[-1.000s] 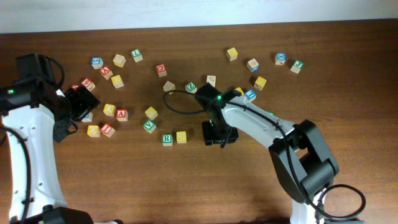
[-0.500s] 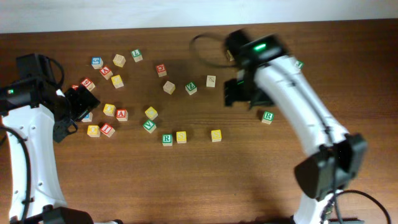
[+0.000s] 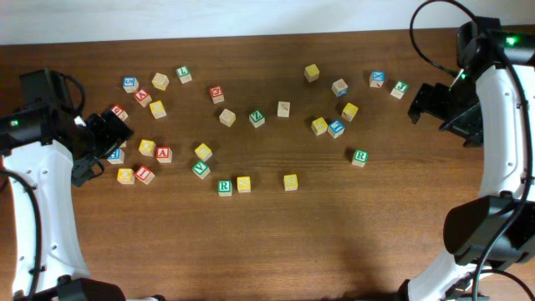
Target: Spell out RSS
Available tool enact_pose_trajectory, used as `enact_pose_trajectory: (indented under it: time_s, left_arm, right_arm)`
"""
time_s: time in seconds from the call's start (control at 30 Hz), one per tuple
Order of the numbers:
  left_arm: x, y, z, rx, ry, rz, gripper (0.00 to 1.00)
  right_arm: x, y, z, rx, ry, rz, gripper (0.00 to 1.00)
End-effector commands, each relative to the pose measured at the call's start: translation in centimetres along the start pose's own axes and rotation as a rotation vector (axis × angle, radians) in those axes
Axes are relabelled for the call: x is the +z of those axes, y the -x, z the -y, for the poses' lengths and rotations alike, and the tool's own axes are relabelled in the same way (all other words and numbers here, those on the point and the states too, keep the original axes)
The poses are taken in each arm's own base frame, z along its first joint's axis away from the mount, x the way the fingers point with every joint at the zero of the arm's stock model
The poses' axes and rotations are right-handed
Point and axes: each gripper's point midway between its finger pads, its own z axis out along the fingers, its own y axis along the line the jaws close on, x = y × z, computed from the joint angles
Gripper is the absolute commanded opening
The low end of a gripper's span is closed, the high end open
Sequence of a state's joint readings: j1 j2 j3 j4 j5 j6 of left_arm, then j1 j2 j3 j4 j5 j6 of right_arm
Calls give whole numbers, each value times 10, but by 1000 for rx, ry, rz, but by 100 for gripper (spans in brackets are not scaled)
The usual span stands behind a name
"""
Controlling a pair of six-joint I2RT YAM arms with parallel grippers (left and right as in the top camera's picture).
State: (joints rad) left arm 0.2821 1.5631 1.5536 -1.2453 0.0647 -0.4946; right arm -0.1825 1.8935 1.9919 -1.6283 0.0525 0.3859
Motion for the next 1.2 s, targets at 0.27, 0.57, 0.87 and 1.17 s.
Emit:
enact_pose_trajectory:
  time_s: [0.27, 0.57, 0.87, 1.17]
  left_arm:
    - [45, -76, 38, 214, -87, -197, 64]
    - [108, -140, 73, 513, -134, -206, 0]
    - [156, -177, 62, 660, -35, -368, 0]
    - [177, -183, 63, 673, -18, -391, 0]
  right_arm:
    - [30, -25, -38, -167, 27, -70, 96]
    - [78, -60, -73, -301, -3, -133, 28]
    - [118, -92, -95, -304, 85, -213, 4]
    - [138, -107, -94, -300, 108, -259, 4]
